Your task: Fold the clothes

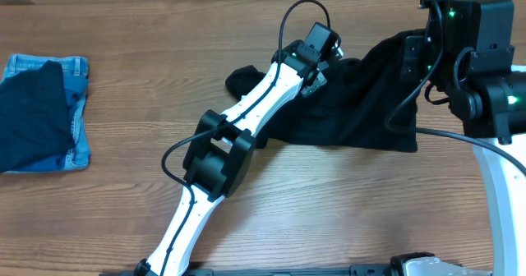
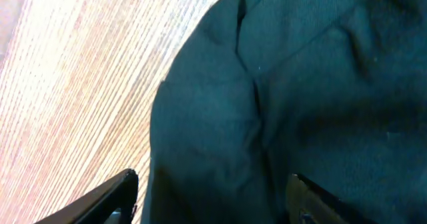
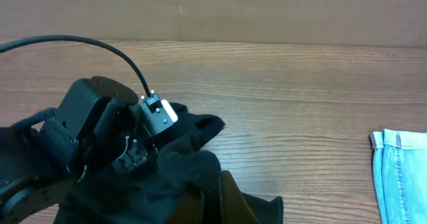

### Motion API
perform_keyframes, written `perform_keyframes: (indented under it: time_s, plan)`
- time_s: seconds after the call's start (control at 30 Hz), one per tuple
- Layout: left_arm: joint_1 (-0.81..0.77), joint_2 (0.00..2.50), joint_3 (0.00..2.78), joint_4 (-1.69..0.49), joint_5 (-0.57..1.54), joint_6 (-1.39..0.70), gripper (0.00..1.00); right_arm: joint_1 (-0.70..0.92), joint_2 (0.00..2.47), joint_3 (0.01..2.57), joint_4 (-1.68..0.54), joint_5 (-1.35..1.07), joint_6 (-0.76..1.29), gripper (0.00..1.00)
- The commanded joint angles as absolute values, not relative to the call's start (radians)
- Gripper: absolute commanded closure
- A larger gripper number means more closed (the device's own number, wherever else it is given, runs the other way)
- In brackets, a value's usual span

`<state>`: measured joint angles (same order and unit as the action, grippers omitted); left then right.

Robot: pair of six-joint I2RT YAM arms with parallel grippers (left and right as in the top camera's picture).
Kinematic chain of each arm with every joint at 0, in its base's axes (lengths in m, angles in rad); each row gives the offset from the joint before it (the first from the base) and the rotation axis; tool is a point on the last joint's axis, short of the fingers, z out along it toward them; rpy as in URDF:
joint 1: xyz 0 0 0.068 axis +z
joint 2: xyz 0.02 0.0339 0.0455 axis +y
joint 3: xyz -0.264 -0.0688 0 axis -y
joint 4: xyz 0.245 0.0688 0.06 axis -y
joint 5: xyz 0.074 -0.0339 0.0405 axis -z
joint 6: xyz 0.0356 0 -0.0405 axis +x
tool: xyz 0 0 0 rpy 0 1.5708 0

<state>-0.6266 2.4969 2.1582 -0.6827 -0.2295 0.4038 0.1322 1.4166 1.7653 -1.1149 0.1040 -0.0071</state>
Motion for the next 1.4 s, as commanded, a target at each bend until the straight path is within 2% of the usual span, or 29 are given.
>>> perform_keyframes:
  time_s: [0.0, 0.07, 0.17, 0.23, 0.3, 0.37, 0.43, 0.47, 0.5, 0.53, 0.67, 0.73, 0.87, 0.93, 1.37]
  plan:
    - [-0.623, 2.498, 2.14, -0.684, -0.24, 0.423, 0.3, 0.129, 1.416, 1.795, -1.102, 0.1, -0.003, 0.96]
    - [-0.627, 2.498, 2.14, -0.684, -0.244, 0.423, 0.31, 0.129, 1.416, 1.795, -1.102, 0.1, -0.003, 0.96]
    - [-0.624, 2.498, 2.128, -0.665, -0.339, 0.423, 0.38, 0.129, 1.416, 1.795, -1.102, 0.099, -0.003, 0.96]
    - [-0.619, 2.498, 2.128, -0.662, -0.358, 0.422, 0.49, 0.129, 1.416, 1.795, -1.102, 0.099, -0.003, 0.96]
    - [-0.619, 2.498, 2.128, -0.649, -0.375, 0.422, 0.64, 0.129, 1.416, 1.795, -1.102, 0.099, -0.003, 0.96]
    - [-0.619, 2.498, 2.128, -0.647, -0.374, 0.418, 0.71, 0.129, 1.416, 1.795, -1.102, 0.1, -0.003, 0.96]
    - [-0.619, 2.498, 2.128, -0.646, -0.373, 0.411, 0.68, 0.129, 1.416, 1.795, -1.1, 0.1, -0.003, 0.96]
    - [-0.619, 2.498, 2.128, -0.647, -0.364, 0.41, 0.57, 0.129, 1.416, 1.795, -1.098, 0.099, -0.003, 0.96]
    - [-0.622, 2.498, 2.128, -0.649, -0.347, 0.403, 0.5, 0.129, 1.416, 1.795, -1.096, 0.1, -0.003, 0.96]
    - [-0.625, 2.498, 2.128, -0.653, -0.33, 0.4, 0.48, 0.129, 1.416, 1.795, -1.094, 0.1, -0.003, 0.96]
    - [-0.638, 2.498, 2.128, -0.658, -0.307, 0.385, 0.48, 0.129, 1.416, 1.795, -1.094, 0.1, -0.003, 0.96]
    - [-0.645, 2.498, 2.128, -0.681, -0.246, 0.384, 0.52, 0.129, 1.416, 1.795, -1.094, 0.1, -0.003, 0.96]
    - [-0.656, 2.498, 2.128, -0.69, -0.238, 0.377, 0.52, 0.129, 1.416, 1.795, -1.094, 0.099, -0.003, 0.96]
    - [-0.656, 2.499, 2.125, -0.688, -0.219, 0.369, 0.56, 0.129, 1.416, 1.795, -1.094, 0.099, -0.003, 0.96]
    - [-0.641, 2.541, 2.113, -0.65, -0.243, 0.37, 0.55, 0.129, 1.416, 1.795, -1.094, 0.099, -0.003, 0.96]
